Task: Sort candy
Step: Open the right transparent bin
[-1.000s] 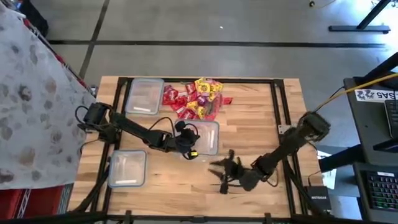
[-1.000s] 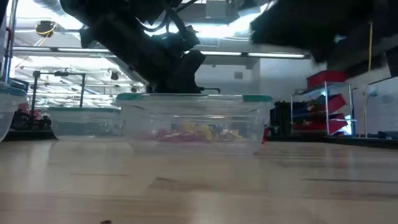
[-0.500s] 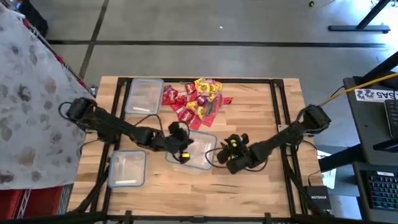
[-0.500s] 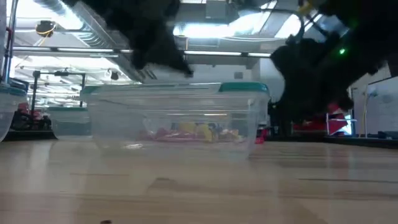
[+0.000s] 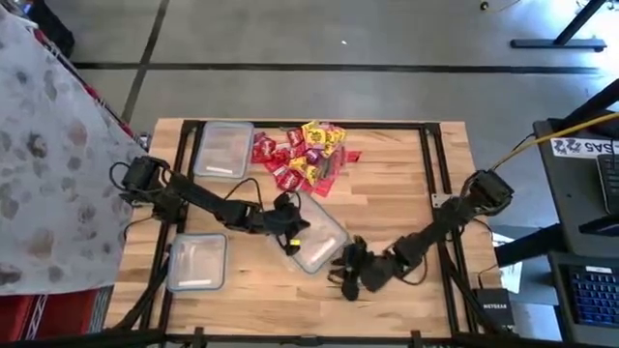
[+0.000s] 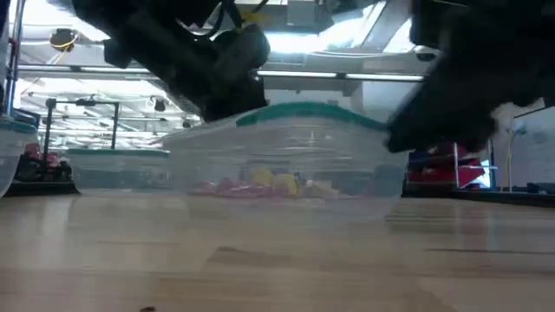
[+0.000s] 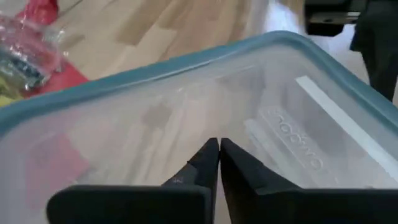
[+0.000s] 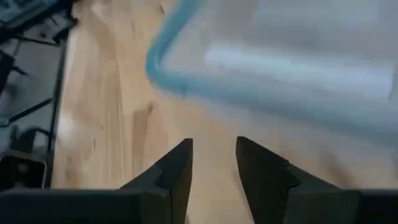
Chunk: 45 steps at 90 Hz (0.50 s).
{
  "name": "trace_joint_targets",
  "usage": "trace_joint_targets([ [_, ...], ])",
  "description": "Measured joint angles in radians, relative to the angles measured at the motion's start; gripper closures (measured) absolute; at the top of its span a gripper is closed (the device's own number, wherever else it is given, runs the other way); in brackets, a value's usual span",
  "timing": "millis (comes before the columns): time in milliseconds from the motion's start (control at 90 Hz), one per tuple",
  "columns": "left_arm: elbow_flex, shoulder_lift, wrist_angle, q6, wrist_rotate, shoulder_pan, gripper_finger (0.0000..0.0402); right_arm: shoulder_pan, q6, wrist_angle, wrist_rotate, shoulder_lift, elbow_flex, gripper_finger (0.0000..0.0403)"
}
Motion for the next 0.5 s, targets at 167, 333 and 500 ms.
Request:
trace_joint_targets([
  [167,0.034,-0.033,0.023,0.001,0.007,-0.010,0.0401,0.102,0.142,-0.147,0.242,0.006,0.000,0.0292],
  [333,0.039,-0.022,0.079,0.001,0.051,-0.003,0.0401,0.119,0.251,-0.250,0.406,0.029,-0.024,0.0292],
  [500,0.039,0.008,0.035,-0.005,0.057,0.019,0.0401,0.040,0.184,-0.198,0.365,0.027,-0.087,0.0292],
])
